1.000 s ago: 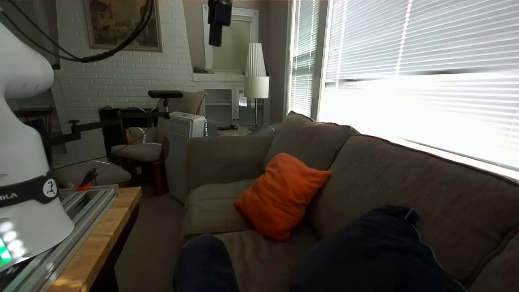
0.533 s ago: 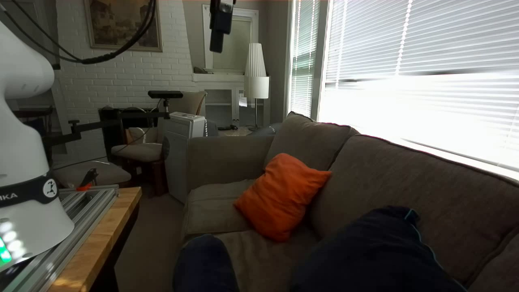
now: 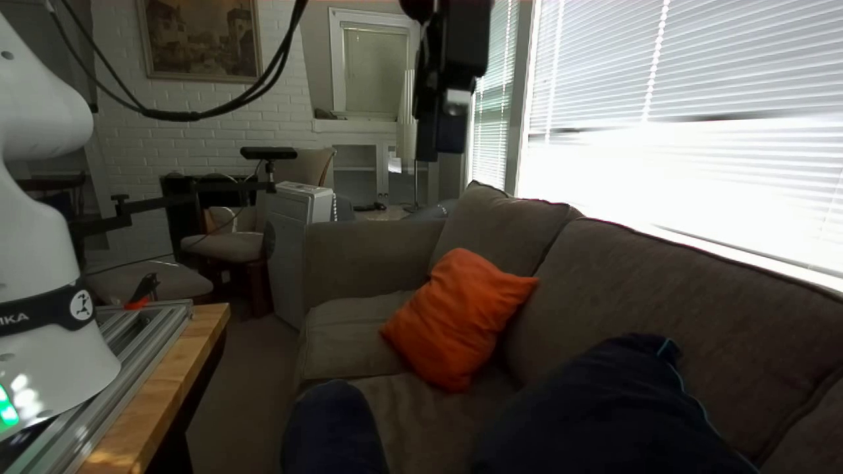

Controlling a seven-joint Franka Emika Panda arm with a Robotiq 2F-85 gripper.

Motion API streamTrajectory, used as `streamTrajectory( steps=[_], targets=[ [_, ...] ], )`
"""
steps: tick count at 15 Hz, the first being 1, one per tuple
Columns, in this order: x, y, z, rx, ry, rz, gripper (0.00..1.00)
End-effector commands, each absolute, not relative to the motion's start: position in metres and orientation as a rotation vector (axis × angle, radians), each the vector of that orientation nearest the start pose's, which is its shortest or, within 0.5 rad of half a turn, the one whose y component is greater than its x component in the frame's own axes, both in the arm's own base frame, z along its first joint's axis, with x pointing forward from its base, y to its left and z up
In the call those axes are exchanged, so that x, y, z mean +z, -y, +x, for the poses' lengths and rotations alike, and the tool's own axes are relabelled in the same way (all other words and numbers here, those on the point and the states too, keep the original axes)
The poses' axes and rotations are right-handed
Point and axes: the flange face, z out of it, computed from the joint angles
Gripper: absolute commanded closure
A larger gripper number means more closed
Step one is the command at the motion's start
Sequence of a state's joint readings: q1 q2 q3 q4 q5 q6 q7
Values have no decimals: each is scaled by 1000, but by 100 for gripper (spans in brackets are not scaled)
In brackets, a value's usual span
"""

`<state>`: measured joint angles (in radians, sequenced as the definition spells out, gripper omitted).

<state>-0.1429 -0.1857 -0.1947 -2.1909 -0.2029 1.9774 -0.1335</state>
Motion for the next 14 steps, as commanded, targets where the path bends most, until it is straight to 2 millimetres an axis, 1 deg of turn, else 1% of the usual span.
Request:
streamTrajectory(
  steps=[1,4,5,6,7,9,14],
  targets=[
    [438,197,493,43,-146,-3306,0],
    [423,198,516,6,-101,-3306,0],
    [418,198,522,17,-83,-3301,0],
    [413,196,526,81,-65,-3285,0],
    [418,193,510,38,-115,-3305,0],
    [412,192,513,56,-108,-3305,0],
    [415,192,513,47,-110,-3306,0]
  ],
)
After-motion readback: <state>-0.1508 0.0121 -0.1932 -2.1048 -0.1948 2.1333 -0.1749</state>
